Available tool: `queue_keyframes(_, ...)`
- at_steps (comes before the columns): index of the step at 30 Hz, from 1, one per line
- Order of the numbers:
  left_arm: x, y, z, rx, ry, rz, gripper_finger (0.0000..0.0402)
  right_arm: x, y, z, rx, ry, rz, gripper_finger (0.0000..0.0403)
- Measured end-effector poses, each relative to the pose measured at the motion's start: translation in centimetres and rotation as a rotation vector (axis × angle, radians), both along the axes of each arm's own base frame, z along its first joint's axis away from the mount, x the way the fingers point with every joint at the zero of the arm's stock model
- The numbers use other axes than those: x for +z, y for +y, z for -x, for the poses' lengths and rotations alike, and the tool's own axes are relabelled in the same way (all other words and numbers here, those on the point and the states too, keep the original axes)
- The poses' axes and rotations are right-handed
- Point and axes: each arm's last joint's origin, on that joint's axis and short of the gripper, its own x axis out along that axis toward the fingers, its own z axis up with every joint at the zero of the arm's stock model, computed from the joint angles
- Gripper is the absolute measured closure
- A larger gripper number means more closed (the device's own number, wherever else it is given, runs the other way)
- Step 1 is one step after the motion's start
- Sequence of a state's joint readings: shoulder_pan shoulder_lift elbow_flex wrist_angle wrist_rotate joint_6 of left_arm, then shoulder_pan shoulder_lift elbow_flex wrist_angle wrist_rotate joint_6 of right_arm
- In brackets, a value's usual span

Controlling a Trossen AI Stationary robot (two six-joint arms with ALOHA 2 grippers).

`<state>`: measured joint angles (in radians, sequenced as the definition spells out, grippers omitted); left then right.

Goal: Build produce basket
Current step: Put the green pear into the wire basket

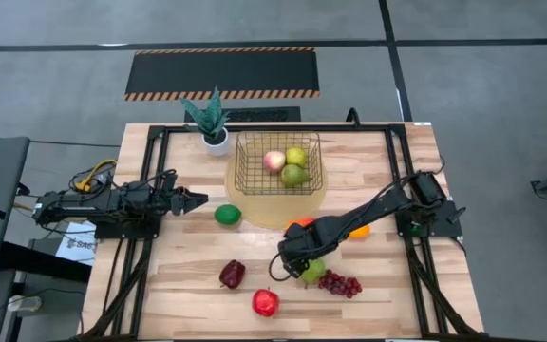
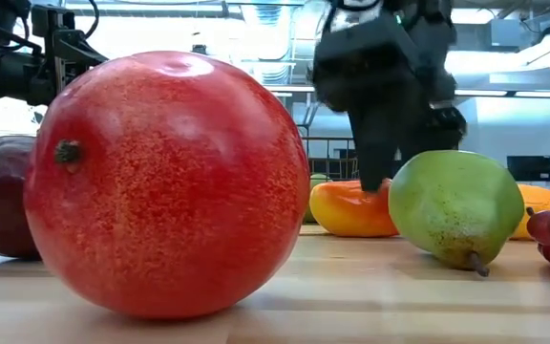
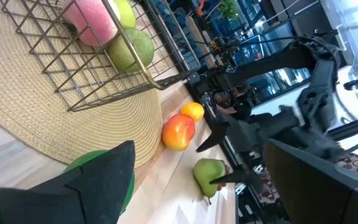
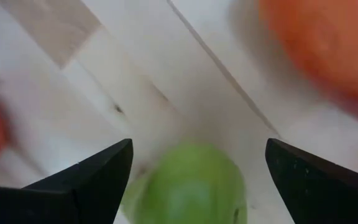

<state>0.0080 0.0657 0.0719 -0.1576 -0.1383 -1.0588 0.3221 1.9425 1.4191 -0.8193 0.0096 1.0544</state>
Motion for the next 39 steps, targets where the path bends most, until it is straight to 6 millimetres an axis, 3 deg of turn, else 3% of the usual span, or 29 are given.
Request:
queue_keyframes(5,0.0,0.0,0.0,0.0,0.0,0.001,0.0061,3.2,-0.1,0.1,0.019,0.033,-0.019,0.0019)
queue_keyframes(10,0.0,0.0,0.0,-0.001,0.003,-0.005,0.0061,5.5,2.1,1.6,0.088,0.085,-0.005,0.0019)
queue_keyframes(18,0.0,0.0,0.0,-0.001,0.003,-0.007,0.0061,4.4,4.8,2.7,0.19,0.109,0.033,0.0019)
queue_keyframes(28,0.0,0.0,0.0,-0.001,0.005,-0.007,0.0061,3.2,3.4,1.6,0.147,0.103,0.124,0.0019)
queue_keyframes(36,0.0,0.0,0.0,-0.001,0.005,-0.007,0.0061,2.6,3.8,1.5,0.168,0.099,0.121,0.0018)
queue_keyframes(39,0.0,0.0,0.0,-0.001,0.005,-0.006,0.0061,1.3,3.8,1.9,0.159,0.125,0.119,0.0019)
